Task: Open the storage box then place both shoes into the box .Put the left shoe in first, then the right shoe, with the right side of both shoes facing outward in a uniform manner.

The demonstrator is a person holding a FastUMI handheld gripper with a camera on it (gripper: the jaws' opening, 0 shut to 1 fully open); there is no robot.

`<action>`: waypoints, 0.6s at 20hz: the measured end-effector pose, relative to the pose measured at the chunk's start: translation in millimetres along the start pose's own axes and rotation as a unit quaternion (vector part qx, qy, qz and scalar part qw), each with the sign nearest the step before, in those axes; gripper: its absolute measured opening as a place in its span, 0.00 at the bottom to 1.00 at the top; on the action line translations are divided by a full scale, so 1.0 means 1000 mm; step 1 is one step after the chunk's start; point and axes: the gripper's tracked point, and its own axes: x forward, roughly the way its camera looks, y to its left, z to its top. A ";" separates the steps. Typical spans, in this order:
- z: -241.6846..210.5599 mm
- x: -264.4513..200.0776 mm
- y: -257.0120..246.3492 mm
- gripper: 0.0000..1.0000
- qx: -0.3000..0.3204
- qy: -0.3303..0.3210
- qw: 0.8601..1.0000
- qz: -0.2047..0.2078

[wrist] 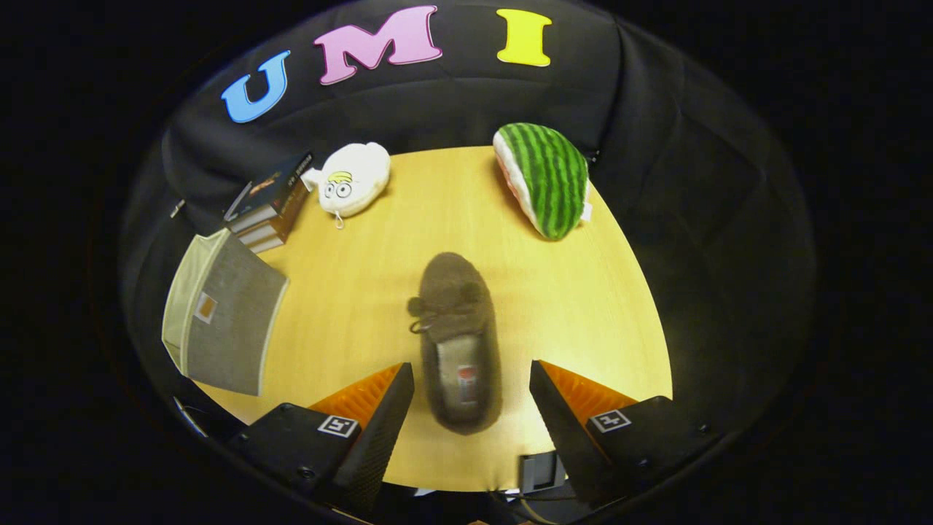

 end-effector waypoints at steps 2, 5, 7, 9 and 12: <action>0.000 0.017 -0.015 0.99 -0.006 0.009 1.000 0.004; -0.003 0.046 -0.026 0.98 -0.009 0.032 0.999 0.019; -0.008 0.057 -0.030 0.98 -0.004 0.048 0.998 0.038; -0.007 0.071 -0.027 0.98 0.002 0.056 0.997 0.054; -0.005 0.084 -0.018 0.91 -0.004 0.060 0.996 0.073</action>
